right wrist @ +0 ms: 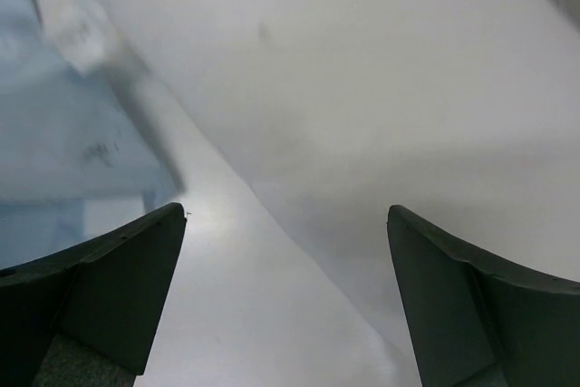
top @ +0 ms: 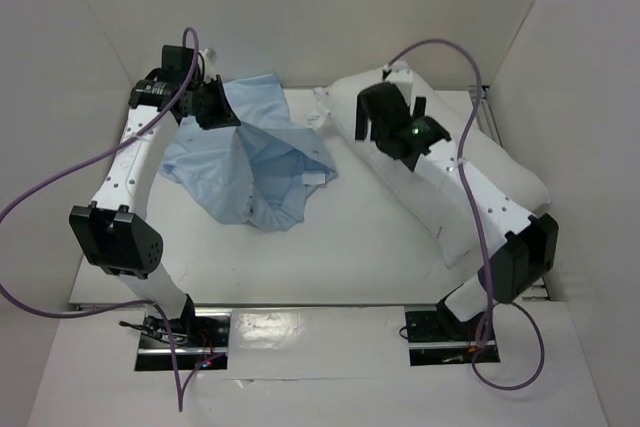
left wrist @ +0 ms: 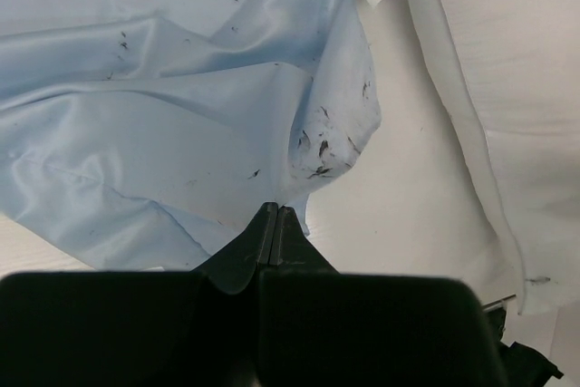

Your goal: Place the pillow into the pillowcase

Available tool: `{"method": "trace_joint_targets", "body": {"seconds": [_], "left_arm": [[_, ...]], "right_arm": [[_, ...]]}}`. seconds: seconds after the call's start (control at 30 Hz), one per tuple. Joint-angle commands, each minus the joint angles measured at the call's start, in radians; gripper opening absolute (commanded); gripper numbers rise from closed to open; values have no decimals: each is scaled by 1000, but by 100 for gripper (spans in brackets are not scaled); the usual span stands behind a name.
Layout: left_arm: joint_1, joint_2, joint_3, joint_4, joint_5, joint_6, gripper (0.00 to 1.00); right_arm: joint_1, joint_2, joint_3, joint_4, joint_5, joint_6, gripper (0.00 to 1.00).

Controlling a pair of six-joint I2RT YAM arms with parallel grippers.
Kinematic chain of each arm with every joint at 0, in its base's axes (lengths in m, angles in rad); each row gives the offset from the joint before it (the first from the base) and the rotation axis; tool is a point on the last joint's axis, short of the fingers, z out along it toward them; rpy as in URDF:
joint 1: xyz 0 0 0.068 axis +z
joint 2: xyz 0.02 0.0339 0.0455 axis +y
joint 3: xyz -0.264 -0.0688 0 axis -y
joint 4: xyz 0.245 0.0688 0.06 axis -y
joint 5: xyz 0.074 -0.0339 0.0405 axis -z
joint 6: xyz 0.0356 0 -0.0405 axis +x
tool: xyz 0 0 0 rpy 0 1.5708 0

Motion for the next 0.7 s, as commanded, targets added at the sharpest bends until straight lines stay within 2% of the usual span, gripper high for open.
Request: {"method": "trace_joint_targets", "body": {"seconds": [0.0,0.1,0.2,0.23,0.27,0.3,0.33,0.37,0.4,0.47,0.6,0.67], "left_arm": [[15,-38,4,22,0,-8,0],[15,-38,-7,22,0,-8,0],[15,-38,-27,22,0,-8,0],[15,-47,-27,22,0,-8,0],[15,-47,-39,22,0,-8,0],[15,-47,-39,22,0,-8,0],[15,-58,-50,22,-12,-8,0],[15,-58,-50,22,-27,-8,0],[15,-69,-50,22,-36,-8,0],[15,-69,-50,22,-78,-8,0],[42,-80,-61,11,-115,-29,0],[51,-80,-61,11,-115,-40,0]], "right_arm": [[-100,180,254,-20,-29,45,100],[-162,401,435,-109,-15,96,100],[-191,507,458,-105,-6,121,97],[-191,507,441,-58,-67,102,86],[-191,493,415,-33,-96,92,70],[-191,472,351,-7,-124,82,30],[-191,446,317,22,-150,81,11],[-191,412,280,38,-150,81,0],[-191,321,190,58,-164,81,0],[-182,214,97,109,-192,69,0],[-157,-101,-114,148,-273,58,0],[-142,-197,-229,149,-302,80,0]]}}
